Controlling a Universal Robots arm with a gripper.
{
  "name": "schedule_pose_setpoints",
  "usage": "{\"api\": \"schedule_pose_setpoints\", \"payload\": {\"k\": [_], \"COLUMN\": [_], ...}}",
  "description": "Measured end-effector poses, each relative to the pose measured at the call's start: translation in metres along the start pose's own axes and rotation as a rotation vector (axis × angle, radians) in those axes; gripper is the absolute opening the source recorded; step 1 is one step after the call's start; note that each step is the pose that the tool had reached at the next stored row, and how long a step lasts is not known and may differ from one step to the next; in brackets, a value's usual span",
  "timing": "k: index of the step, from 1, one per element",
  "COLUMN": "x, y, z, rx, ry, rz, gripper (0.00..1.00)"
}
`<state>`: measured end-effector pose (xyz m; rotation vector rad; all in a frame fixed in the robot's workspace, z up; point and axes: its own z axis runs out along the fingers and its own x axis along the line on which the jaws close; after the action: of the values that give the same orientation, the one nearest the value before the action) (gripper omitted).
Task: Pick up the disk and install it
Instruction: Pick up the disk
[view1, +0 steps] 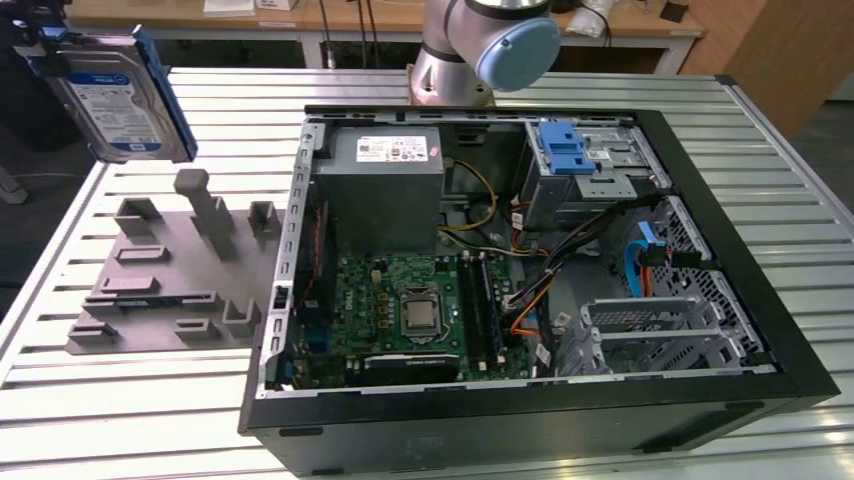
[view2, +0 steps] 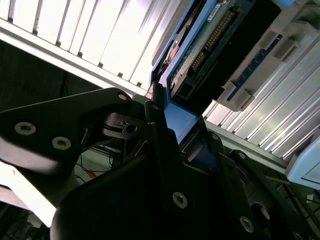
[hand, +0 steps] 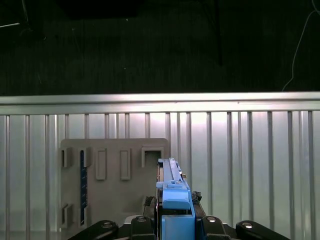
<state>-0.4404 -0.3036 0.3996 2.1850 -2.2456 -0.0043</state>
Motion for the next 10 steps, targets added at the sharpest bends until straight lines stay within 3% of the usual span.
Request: {"api": "schedule_pose_setpoints", "payload": {"k": [10], "x": [-0.0016], "y": [0.0001], "z": [-0.0052], "rx": [0.0000], "ry": [0.0021], "rz": [0.000], "gripper": [0.36]}}
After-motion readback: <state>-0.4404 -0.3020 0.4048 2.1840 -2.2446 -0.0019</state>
